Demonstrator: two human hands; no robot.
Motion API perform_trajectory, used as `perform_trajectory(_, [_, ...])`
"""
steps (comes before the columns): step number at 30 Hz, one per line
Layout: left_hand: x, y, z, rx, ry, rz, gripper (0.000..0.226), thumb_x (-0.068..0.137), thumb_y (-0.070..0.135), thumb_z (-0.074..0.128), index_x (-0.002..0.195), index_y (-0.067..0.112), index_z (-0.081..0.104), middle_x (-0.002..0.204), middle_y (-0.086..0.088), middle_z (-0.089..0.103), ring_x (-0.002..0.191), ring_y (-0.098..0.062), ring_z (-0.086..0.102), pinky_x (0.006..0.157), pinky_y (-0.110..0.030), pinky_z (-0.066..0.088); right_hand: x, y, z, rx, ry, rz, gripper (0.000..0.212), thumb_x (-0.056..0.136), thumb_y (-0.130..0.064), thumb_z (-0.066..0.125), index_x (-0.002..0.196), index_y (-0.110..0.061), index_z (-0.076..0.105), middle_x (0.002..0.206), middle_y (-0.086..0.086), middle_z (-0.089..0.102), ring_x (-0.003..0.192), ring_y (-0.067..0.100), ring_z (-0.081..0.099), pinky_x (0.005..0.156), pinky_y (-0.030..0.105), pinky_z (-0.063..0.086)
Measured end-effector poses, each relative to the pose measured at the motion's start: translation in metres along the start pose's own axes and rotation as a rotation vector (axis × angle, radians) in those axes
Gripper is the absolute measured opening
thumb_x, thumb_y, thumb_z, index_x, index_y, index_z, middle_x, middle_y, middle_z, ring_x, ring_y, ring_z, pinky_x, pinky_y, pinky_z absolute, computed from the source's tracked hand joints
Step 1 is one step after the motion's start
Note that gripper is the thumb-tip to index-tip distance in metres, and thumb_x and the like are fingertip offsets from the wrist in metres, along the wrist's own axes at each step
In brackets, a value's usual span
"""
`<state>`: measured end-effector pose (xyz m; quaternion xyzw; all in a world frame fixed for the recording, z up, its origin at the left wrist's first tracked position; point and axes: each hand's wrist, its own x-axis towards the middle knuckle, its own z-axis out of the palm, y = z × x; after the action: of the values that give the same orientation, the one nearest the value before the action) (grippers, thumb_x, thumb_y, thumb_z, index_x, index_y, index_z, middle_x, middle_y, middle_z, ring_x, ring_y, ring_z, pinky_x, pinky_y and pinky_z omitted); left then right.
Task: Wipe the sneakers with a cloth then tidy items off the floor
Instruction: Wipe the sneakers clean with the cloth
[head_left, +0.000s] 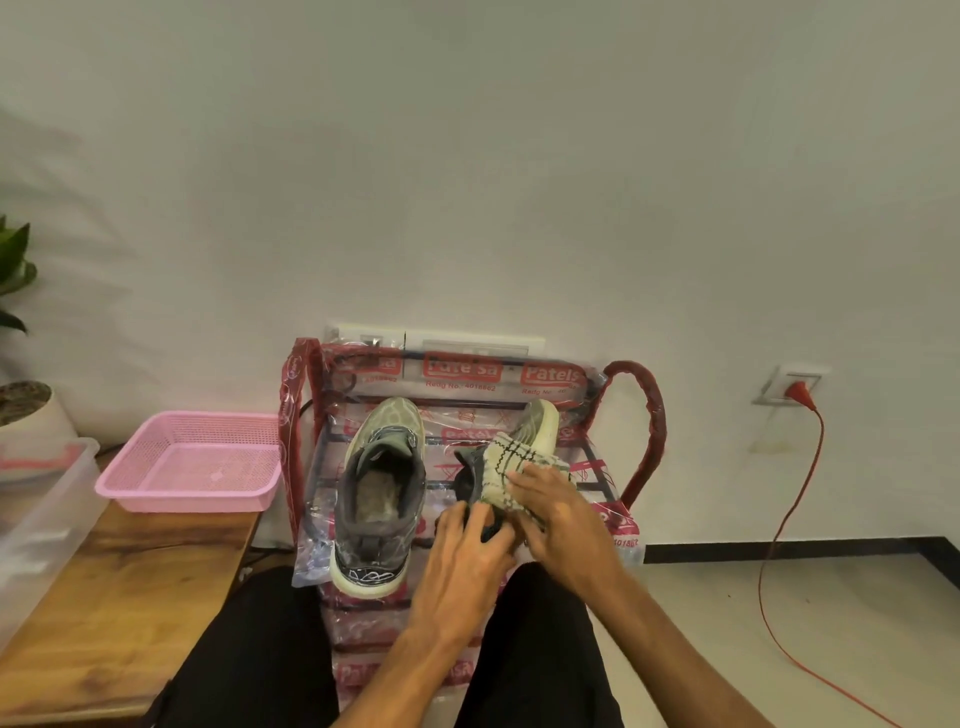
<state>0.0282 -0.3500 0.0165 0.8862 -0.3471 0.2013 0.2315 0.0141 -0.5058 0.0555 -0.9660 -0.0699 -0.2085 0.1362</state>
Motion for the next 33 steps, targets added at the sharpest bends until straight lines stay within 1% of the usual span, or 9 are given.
perform_trajectory(4, [0.004,0.000,-0.002,0.029,-0.029,0.000,0.051,0.063,0.033,0.089,0.106,0.022,0.064,0.104,-0.003,0.055,0.098,-0.026,0.061,0.071,-0.034,0.059,0.026,0.007,-0.010,0.036,-0.024,0.116,0.037,0.093,-0.019,0.063,0.128,-0.011,0.062,0.136,0.003,0.058,0.133,0.018,0.047,0.113,0.029,0.029])
perform_trajectory(8, [0.004,-0.007,-0.002,0.009,-0.041,0.011,0.041,0.065,0.031,0.088,0.096,0.026,0.061,0.107,0.001,0.052,0.098,-0.024,0.060,0.071,-0.031,0.058,0.012,-0.009,-0.005,0.063,-0.095,0.036,0.039,0.092,-0.021,0.063,0.131,-0.014,0.059,0.137,0.000,0.057,0.132,0.014,0.047,0.111,0.020,0.026])
perform_trajectory(11, [0.004,-0.006,0.001,0.035,-0.037,0.053,0.046,0.064,0.024,0.089,0.101,0.025,0.062,0.109,0.000,0.053,0.102,-0.026,0.059,0.080,-0.035,0.057,0.004,0.000,-0.010,0.038,-0.110,-0.004,0.038,0.089,-0.019,0.067,0.127,-0.014,0.063,0.131,0.001,0.062,0.126,0.016,0.054,0.107,0.025,0.036])
perform_trajectory(15, [0.006,-0.005,0.002,0.069,-0.042,0.076,0.055,0.064,0.029,0.089,0.111,0.022,0.062,0.104,-0.002,0.053,0.101,-0.027,0.058,0.080,-0.039,0.057,0.019,0.009,-0.021,0.058,-0.038,0.170,0.035,0.092,-0.023,0.064,0.126,-0.013,0.065,0.132,0.001,0.061,0.124,0.018,0.056,0.102,0.025,0.039])
perform_trajectory(18, [0.004,-0.006,-0.003,0.032,-0.039,0.030,0.050,0.063,0.032,0.089,0.104,0.025,0.062,0.103,0.000,0.055,0.099,-0.025,0.061,0.074,-0.035,0.059,0.013,-0.007,-0.013,0.051,-0.069,0.128,0.037,0.092,-0.023,0.065,0.127,-0.014,0.063,0.135,0.002,0.059,0.127,0.016,0.053,0.104,0.022,0.034])
perform_trajectory(22, [0.003,-0.006,-0.004,0.018,-0.026,0.017,0.045,0.060,0.029,0.090,0.095,0.026,0.062,0.103,0.002,0.056,0.097,-0.022,0.061,0.073,-0.033,0.058,0.006,-0.018,-0.013,-0.047,-0.067,0.042,0.035,0.089,-0.025,0.066,0.121,-0.012,0.067,0.129,0.001,0.063,0.120,0.018,0.058,0.097,0.032,0.049])
perform_trajectory(24, [0.003,-0.006,-0.003,0.017,-0.027,0.014,0.044,0.061,0.031,0.089,0.096,0.026,0.062,0.103,0.001,0.056,0.098,-0.022,0.060,0.074,-0.032,0.058,0.011,-0.015,-0.017,-0.075,-0.081,0.008,0.040,0.091,-0.030,0.063,0.127,-0.014,0.062,0.134,0.001,0.058,0.124,0.019,0.055,0.103,0.028,0.042])
perform_trajectory(28, [0.004,-0.008,-0.001,0.032,-0.018,0.028,0.042,0.064,0.034,0.088,0.096,0.025,0.063,0.104,0.001,0.055,0.098,-0.022,0.059,0.076,-0.033,0.058,0.019,-0.003,-0.018,-0.080,-0.257,-0.075,0.058,0.100,-0.043,0.042,0.152,-0.022,0.027,0.159,-0.004,0.022,0.148,0.013,0.014,0.111,0.019,-0.007])
perform_trajectory(33, [0.005,-0.007,0.000,0.054,-0.039,0.058,0.050,0.061,0.032,0.090,0.101,0.022,0.063,0.104,-0.003,0.058,0.098,-0.027,0.062,0.078,-0.039,0.058,0.027,-0.001,-0.009,0.015,-0.239,0.102,0.054,0.102,-0.042,0.037,0.152,-0.024,0.026,0.160,-0.009,0.019,0.148,0.007,0.004,0.119,0.025,-0.002])
